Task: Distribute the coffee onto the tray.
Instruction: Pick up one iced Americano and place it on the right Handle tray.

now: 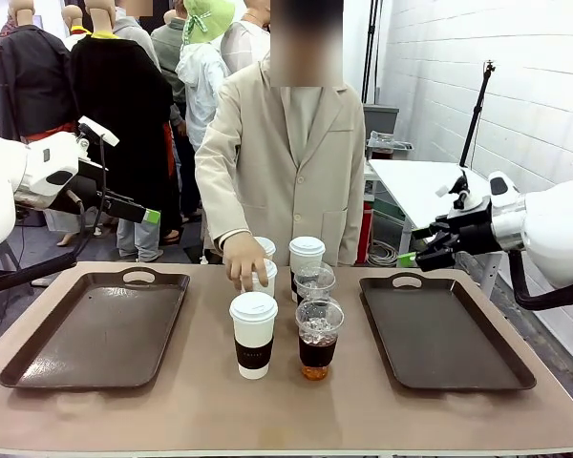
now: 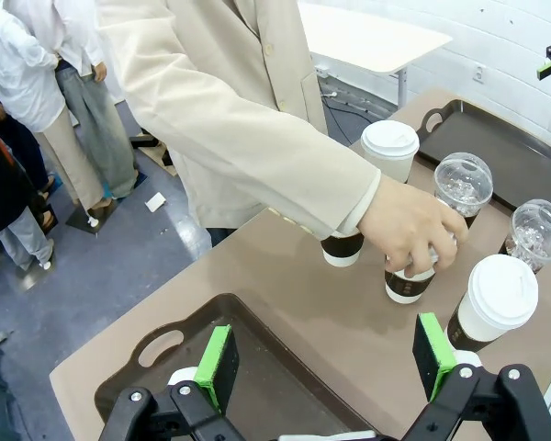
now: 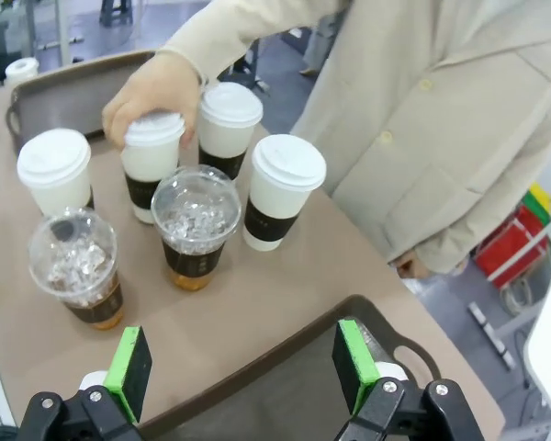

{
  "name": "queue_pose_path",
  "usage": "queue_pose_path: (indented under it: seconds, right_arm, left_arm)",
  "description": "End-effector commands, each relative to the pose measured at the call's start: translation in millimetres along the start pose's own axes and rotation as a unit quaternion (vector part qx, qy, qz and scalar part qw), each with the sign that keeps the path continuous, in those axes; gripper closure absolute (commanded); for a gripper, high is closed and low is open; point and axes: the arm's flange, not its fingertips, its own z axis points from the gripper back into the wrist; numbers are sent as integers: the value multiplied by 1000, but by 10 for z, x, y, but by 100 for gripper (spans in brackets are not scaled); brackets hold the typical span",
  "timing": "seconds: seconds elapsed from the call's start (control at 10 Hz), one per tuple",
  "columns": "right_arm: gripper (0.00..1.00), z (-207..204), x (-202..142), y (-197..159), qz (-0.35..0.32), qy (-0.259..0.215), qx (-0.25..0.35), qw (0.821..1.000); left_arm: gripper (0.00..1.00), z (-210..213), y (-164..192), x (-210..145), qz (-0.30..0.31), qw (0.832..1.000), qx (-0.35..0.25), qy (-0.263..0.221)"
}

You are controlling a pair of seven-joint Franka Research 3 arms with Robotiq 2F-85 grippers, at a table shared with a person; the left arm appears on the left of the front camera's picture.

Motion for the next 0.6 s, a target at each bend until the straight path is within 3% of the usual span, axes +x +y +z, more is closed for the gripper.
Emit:
queue_pose_path:
  seconds: [0.0,0.1,0.2,0.3,0.5]
  right_arm:
    - [0,-114,-325,230,38,-22,27,999]
    - [0,-153,-343,244,45,-27,39,998]
    - [0,-190,-337,219,11,1,22,1000]
    - [0,-112,-122,-10,29,-9,22,999]
    - [0,-112,-122,-10,29,-9,22,999]
  left_arm:
    - [0,-6,7,-12,5,1000,2,1]
    - [0,-6,7,-12,5,1000,2,1]
    - [0,-6,7,-12,5,1000,2,1]
    - [0,-6,7,-12,5,1000,2,1]
    - [0,-6,7,-12,5,1000,2,1]
